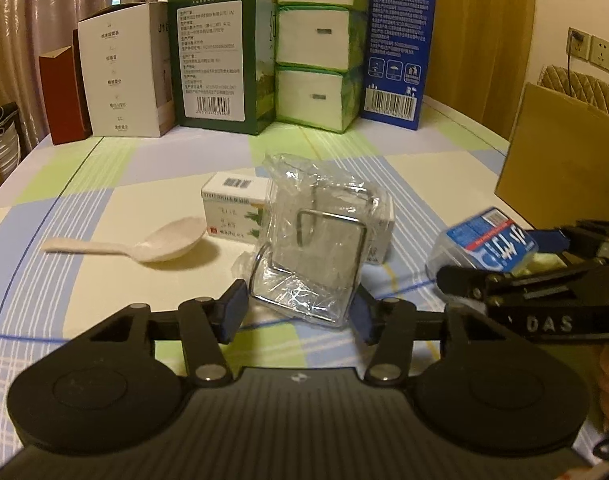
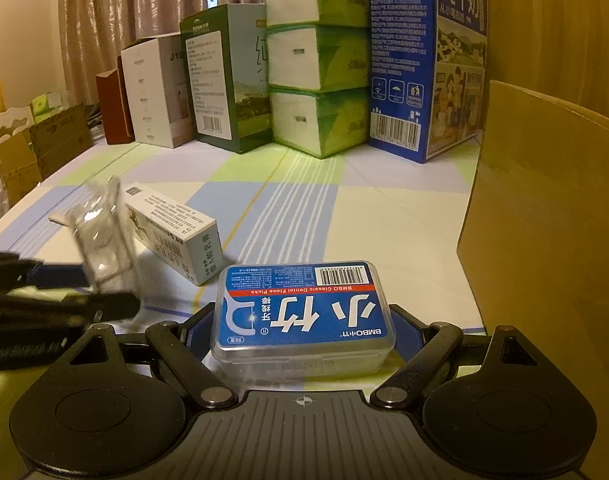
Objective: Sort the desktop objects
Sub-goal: 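Grasp the clear plastic holder with the left gripper while right holds the floss case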
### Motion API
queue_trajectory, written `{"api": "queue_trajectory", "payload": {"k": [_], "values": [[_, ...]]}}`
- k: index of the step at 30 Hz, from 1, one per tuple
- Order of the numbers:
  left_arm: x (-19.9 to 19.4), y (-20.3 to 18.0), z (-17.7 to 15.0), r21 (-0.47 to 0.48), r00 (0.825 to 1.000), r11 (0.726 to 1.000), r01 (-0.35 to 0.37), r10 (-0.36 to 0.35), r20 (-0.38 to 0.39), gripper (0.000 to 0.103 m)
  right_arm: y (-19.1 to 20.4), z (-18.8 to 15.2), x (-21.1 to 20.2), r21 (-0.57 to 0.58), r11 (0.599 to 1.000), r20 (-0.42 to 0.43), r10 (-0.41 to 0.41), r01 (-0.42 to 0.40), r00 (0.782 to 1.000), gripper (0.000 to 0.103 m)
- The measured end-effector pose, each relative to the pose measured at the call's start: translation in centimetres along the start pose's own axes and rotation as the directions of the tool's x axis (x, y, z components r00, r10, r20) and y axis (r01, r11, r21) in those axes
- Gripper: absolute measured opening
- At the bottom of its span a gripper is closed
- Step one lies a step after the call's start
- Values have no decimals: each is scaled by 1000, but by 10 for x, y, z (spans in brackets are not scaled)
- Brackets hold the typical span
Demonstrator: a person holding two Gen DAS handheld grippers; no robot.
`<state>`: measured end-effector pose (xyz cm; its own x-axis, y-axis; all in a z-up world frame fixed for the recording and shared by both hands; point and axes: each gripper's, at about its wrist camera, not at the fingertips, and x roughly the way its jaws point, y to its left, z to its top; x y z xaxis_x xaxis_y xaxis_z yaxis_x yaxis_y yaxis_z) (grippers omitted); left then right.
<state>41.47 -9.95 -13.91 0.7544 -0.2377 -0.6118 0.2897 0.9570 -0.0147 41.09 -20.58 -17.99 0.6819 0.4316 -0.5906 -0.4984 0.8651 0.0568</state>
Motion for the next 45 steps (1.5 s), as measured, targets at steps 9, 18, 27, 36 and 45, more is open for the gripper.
{"api": "queue_trajectory", "payload": {"k": [9, 18, 27, 36, 45], "values": [[-27, -10, -17, 36, 999, 999, -6, 8, -53, 53, 2, -9, -14, -1, 1000, -5, -2, 2, 1000, 84], [-36, -3, -18, 120, 998, 993, 17, -23, 51, 81, -1, -17, -26, 40, 999, -2, -16, 16, 1000, 84], [-27, -19, -13, 187, 994, 982, 32, -51, 96, 82, -6, -17, -28, 72, 997, 1, -17, 17, 1000, 84], [-14, -27, -12, 224, 995, 975, -8, -15, 100, 78, -12, -17, -28, 113, 993, 8, -27, 26, 1000, 84], [-6, -32, -12, 256, 998, 966, -22, 5, 66, 57, -11, -17, -28, 105, 994, 6, -33, 32, 999, 84]]}}
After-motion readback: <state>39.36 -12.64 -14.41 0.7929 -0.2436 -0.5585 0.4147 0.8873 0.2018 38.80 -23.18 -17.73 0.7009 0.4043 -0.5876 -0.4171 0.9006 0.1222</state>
